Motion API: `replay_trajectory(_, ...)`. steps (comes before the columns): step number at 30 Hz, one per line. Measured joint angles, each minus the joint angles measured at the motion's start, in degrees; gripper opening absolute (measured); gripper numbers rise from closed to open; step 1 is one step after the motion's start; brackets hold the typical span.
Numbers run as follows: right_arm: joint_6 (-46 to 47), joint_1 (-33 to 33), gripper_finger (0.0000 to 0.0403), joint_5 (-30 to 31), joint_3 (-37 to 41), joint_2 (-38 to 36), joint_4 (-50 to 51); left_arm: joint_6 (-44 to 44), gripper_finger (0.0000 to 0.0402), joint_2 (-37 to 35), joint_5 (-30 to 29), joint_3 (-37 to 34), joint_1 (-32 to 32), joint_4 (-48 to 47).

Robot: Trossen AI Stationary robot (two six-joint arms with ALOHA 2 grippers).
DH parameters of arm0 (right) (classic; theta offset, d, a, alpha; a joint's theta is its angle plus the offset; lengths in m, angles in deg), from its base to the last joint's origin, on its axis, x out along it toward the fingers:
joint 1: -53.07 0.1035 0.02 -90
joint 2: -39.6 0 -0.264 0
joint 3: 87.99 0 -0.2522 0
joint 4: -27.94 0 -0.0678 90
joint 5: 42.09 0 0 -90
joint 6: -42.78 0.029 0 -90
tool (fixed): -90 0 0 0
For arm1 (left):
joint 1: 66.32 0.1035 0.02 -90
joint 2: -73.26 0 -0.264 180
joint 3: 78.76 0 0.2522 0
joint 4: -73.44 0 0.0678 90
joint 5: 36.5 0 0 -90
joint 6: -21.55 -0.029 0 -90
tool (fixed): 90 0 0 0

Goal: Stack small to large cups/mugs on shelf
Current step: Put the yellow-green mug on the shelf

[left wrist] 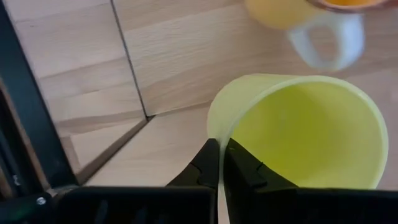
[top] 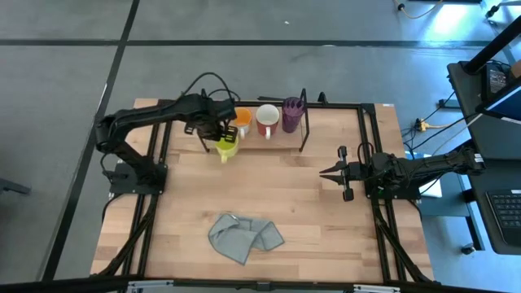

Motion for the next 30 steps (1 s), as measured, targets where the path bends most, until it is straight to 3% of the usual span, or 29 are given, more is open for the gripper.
replay_trajectory(13,0.00,-0.02,0.0049,0.01,0.00,0.01,0.00,4.68,0.0003,0.40,0.55,-0.01,4.83,-0.70)
replay_trajectory(30,-0.01,-0.01,0.0049,0.00,0.00,0.02,0.00,10.92,0.0007,3.08,-0.51,-0.99,5.02,2.60)
